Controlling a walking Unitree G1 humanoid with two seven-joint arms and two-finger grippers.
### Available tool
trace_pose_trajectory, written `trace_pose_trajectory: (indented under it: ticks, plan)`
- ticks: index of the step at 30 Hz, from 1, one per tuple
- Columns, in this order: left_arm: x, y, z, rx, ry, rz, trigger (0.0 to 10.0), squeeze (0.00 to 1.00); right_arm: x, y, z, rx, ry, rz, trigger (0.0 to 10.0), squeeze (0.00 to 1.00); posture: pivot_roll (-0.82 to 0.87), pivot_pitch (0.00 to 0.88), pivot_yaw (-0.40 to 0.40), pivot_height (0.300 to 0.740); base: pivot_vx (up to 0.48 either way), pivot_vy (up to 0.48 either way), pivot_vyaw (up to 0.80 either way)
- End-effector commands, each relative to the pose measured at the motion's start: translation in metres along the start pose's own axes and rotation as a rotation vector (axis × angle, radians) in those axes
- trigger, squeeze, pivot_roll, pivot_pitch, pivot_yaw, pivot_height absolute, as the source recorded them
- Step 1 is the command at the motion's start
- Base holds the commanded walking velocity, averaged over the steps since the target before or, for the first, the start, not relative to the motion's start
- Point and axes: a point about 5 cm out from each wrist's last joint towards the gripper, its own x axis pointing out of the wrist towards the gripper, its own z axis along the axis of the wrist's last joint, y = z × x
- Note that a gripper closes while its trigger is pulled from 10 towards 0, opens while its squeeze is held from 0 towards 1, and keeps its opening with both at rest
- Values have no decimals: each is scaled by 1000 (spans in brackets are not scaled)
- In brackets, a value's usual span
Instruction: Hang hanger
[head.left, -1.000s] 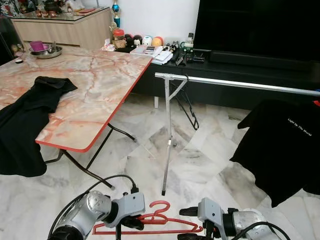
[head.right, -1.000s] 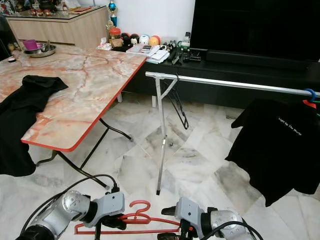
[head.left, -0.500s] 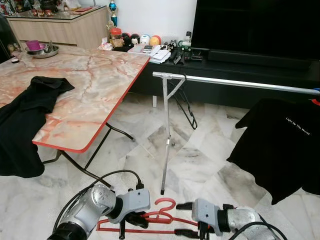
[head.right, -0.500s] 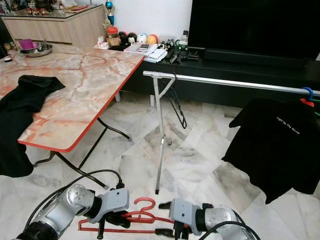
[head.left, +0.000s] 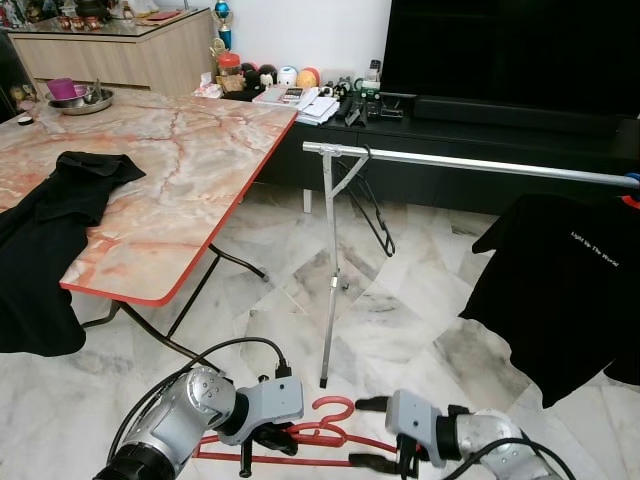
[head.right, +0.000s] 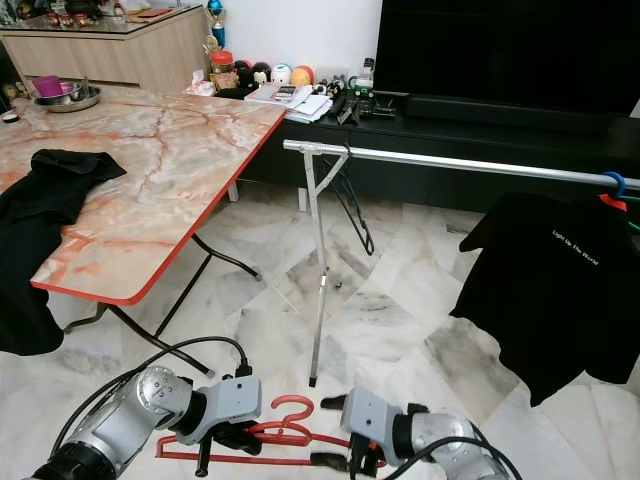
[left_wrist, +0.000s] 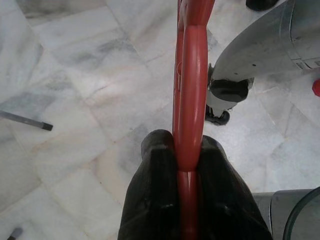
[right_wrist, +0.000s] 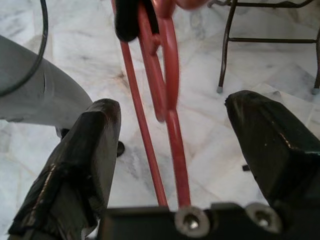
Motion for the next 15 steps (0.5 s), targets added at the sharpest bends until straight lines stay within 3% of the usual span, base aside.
trace_pose_trajectory:
  ticks: [1,9,15]
  plan:
    - [-2,-1,5,18,-6,-14,10000,0,3,1,2,-8,-5,19,10000,0,158,64,-31,740,0,0,0]
    - [-1,-4,17,62,-58,-50,10000,0,7,2,2,-37,18,47,10000,0,163,62,-33,740,0,0,0]
    - [1,-9,18,112,-44,-87,10000,0,7,0,3,-48,32,39,10000,0,159,62,-34,740,0,0,0]
